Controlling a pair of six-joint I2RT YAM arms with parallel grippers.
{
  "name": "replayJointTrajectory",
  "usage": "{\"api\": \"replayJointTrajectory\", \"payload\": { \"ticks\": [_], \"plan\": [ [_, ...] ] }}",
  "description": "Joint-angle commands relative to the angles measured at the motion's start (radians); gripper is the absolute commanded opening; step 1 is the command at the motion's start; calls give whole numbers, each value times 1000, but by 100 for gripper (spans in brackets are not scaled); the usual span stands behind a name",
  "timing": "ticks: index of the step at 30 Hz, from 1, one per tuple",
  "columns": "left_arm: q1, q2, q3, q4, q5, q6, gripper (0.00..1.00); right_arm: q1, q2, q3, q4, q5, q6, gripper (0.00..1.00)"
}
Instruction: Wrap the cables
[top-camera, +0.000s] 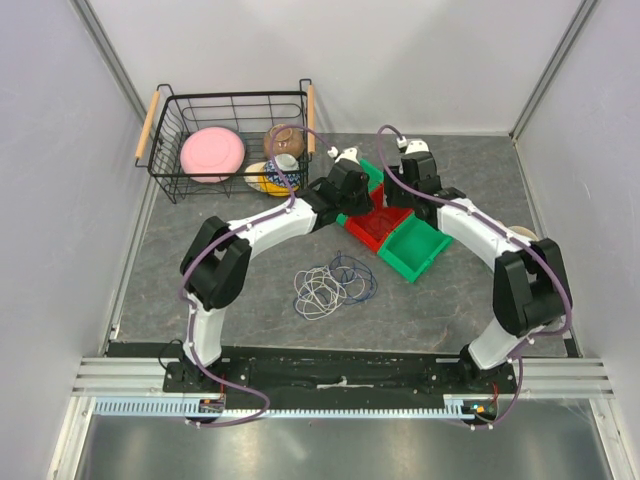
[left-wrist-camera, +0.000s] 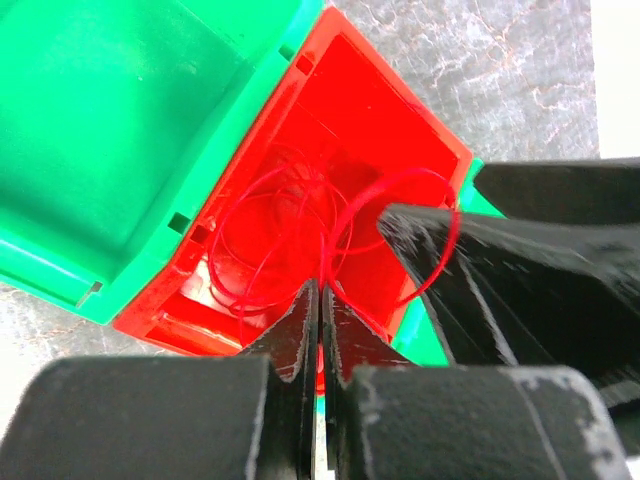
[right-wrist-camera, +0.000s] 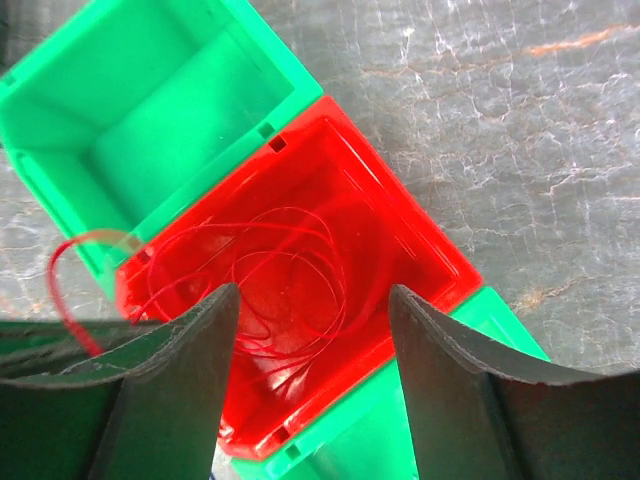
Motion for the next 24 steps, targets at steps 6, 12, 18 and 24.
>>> {"api": "replayJointTrajectory", "payload": {
  "ticks": [6, 12, 18, 24],
  "plan": [
    [-6, 37, 80, -50, -110, -7, 2, 0, -181, -19, -52, -11, 31, 80],
    [-24, 66, 130, -74, -102, -2, 2, 0, -298, -34, -80, 191, 97, 85],
    [-56, 103, 202, -71, -82, 66, 2, 0, -416, -108, -63, 375, 131, 97],
    [-90, 124, 253, -68, -73, 113, 2, 0, -474, -152, -25, 397, 131, 98]
  ]
}}
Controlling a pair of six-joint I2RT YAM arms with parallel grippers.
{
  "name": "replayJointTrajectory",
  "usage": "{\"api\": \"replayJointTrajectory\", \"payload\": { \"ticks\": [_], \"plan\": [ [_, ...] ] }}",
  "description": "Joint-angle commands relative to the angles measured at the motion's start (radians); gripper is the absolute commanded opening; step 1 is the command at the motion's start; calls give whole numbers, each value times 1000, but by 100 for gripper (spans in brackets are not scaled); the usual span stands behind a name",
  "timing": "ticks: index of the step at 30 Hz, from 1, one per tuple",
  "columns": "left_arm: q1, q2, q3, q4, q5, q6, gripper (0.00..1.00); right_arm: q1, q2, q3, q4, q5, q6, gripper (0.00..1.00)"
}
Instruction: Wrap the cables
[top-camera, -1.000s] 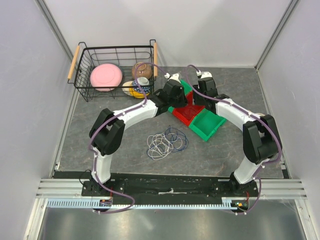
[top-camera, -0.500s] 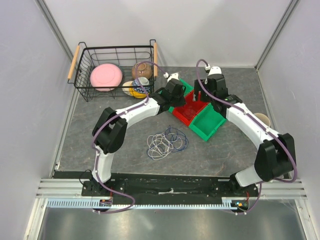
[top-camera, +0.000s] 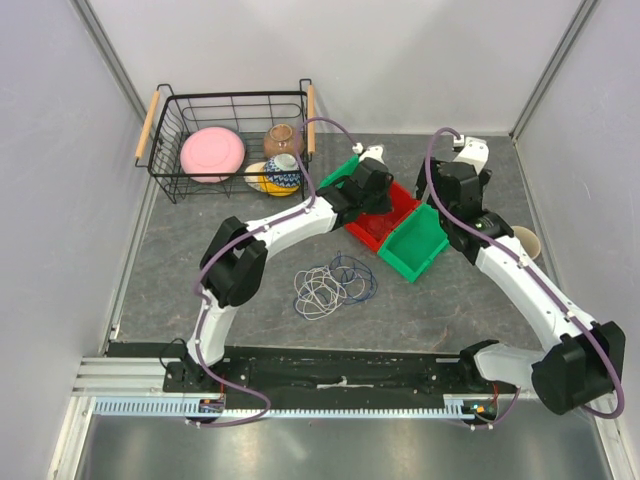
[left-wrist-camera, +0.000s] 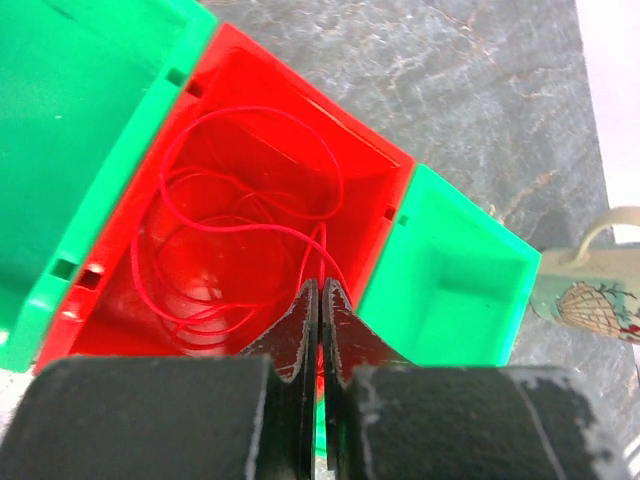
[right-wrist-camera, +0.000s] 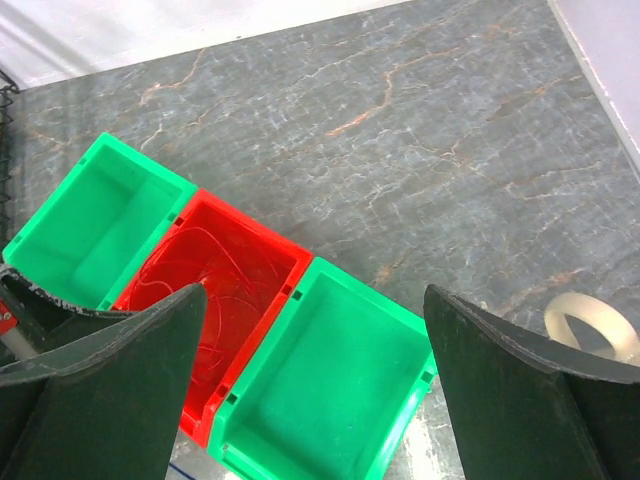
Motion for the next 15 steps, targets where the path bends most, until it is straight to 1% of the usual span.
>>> {"api": "replayJointTrajectory", "payload": {
  "ticks": [1, 4, 6, 8, 12, 15],
  "plan": [
    [-24, 7, 60, 10, 8, 49, 2, -2, -31, -18, 41, 78, 20, 98],
    [-25, 4, 54, 4, 5, 17, 2, -2, -37, -22, 38, 87, 19, 98],
    [-27, 13, 59, -8, -24, 16, 2, -1, -41, -23, 42, 89, 20, 98],
    [-24, 39, 89, -71, -70, 0, 2, -1, -44, -26, 44, 89, 20, 98],
    [-21, 68, 126, -105, -49, -35, 2, -1, -46, -28, 42, 87, 20, 98],
    [-18, 98, 171, -157, -90, -60, 3, -1, -44, -28, 42, 77, 14, 98]
  ]
}}
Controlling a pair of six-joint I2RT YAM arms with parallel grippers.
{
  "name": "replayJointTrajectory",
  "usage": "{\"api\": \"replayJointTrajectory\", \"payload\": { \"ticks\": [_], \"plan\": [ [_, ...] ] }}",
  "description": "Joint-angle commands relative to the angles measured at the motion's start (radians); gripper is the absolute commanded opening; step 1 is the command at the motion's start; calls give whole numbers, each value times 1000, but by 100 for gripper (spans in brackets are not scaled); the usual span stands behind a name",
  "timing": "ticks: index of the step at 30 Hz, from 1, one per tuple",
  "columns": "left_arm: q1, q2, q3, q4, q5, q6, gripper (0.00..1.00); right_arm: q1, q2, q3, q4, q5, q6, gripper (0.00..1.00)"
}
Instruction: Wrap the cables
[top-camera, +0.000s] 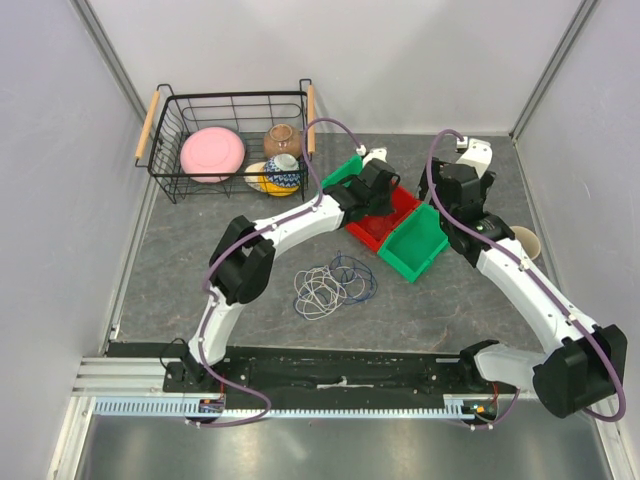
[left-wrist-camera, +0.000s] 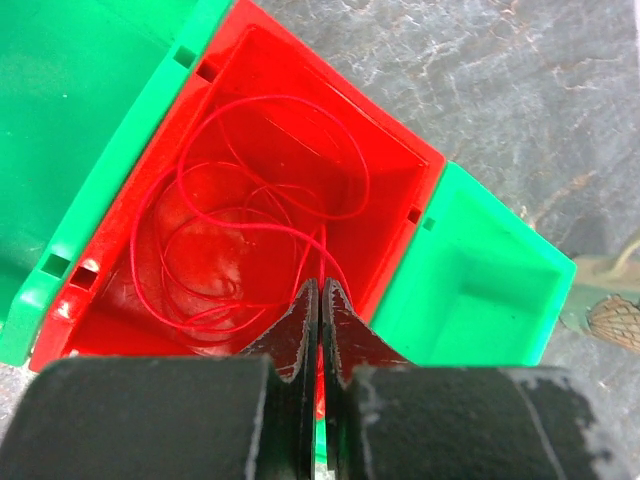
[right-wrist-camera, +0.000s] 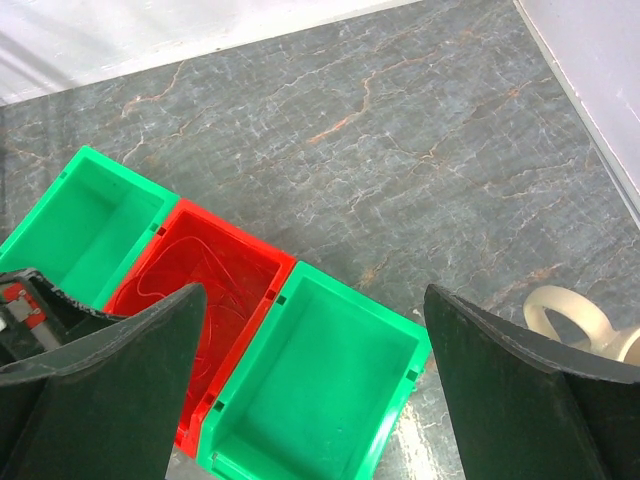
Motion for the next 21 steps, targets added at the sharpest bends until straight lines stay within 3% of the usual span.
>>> {"api": "replayJointTrajectory", "payload": {
  "ticks": [1, 11, 14, 17, 18, 21],
  "plan": [
    [5, 50, 97, -89, -72, -54, 3, -1, -19, -6, 36, 12, 8, 98],
    [6, 121, 154, -200, -108, -77, 4, -2, -27, -9, 37, 11, 11, 98],
    [6, 113, 154, -220, -105, -68, 10, -1, -33, -9, 36, 6, 15, 98],
    [3, 69, 154, -217, -74, -28, 27, -1, -42, -9, 37, 0, 20, 98],
    [1, 53, 153, -211, -69, -16, 40, -1, -45, -9, 39, -3, 20, 98],
    [-12, -16, 130, -174, -80, 27, 63, -2, -48, -9, 40, -6, 15, 98]
  ]
}}
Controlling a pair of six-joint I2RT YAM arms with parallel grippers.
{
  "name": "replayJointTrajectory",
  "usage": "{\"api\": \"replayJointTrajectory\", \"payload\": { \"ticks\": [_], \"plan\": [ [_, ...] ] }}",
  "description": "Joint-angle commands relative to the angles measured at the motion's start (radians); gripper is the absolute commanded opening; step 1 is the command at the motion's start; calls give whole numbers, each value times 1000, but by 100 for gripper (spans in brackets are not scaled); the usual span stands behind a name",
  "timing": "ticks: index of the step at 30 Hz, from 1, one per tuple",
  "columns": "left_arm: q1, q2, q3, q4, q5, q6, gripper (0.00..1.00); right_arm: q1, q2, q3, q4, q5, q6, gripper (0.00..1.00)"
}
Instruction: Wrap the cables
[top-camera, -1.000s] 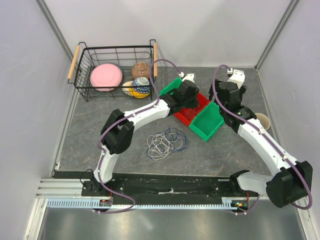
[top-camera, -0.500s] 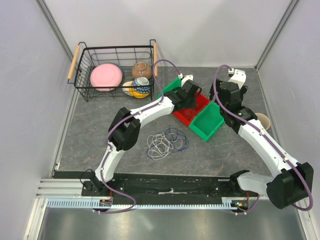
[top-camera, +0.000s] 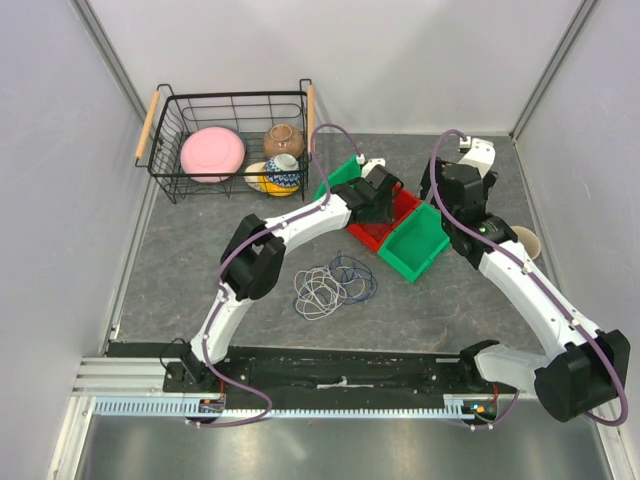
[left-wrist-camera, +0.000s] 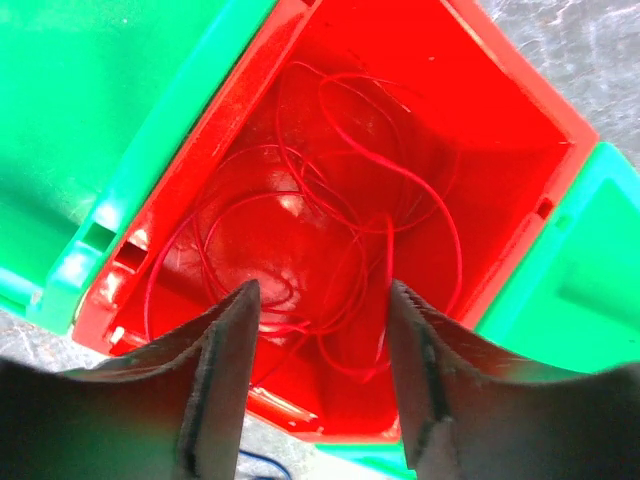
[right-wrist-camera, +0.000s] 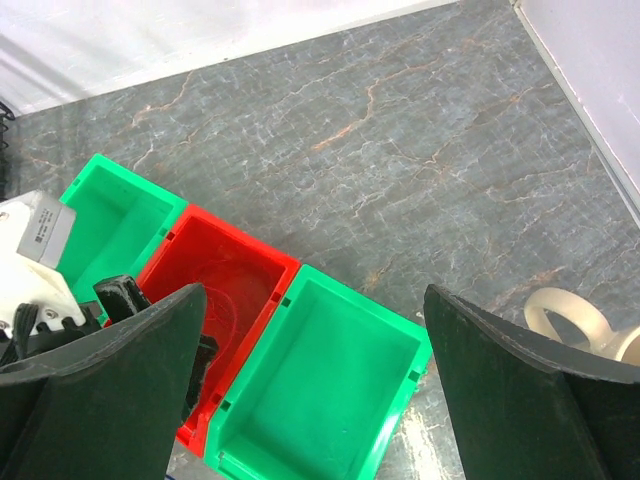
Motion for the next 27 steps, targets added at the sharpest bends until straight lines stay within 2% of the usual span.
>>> {"api": "replayJointTrajectory", "payload": {
  "ticks": [1, 3, 6, 8, 11, 12, 14, 18, 22, 23, 25, 26, 27],
  "plan": [
    [-19, -144, 12, 43, -6, 62, 66, -2, -32, -9, 40, -2, 9, 98],
    [-20, -192, -12, 49, -6, 67, 71, -1, -33, -9, 40, -4, 12, 98],
    [-20, -244, -43, 49, -20, 59, 72, -1, -35, -4, 38, -7, 19, 98],
    [-20, -267, -60, 51, -21, 55, 75, -2, -37, -1, 40, -19, 17, 98],
    [-20, -301, -65, 51, -5, 62, 81, -1, -40, 5, 41, -30, 19, 98],
    [-20, -306, -65, 49, 5, 66, 88, -1, -43, 5, 40, -33, 19, 98],
    [-20, -324, -63, 37, 23, 66, 91, -2, -50, 5, 40, -48, 12, 98],
    [-19, -414, -124, -3, -23, 76, 97, -1, -69, -17, 86, -213, -57, 98],
    [30, -600, -362, -26, -179, 35, 100, -1, -26, -30, 118, -391, -63, 98],
    [47, -687, -478, -30, -187, 18, 100, -2, -6, -27, 121, -539, -72, 98],
    [94, -794, -601, -40, -196, -47, 100, 6, 58, -12, 129, -705, -86, 98],
    [108, -904, -723, -43, -198, -66, 100, 15, 81, -6, 135, -794, -87, 98],
    [119, -956, -779, -46, -211, -86, 100, 62, 104, 6, 132, -815, -96, 98]
  ]
}}
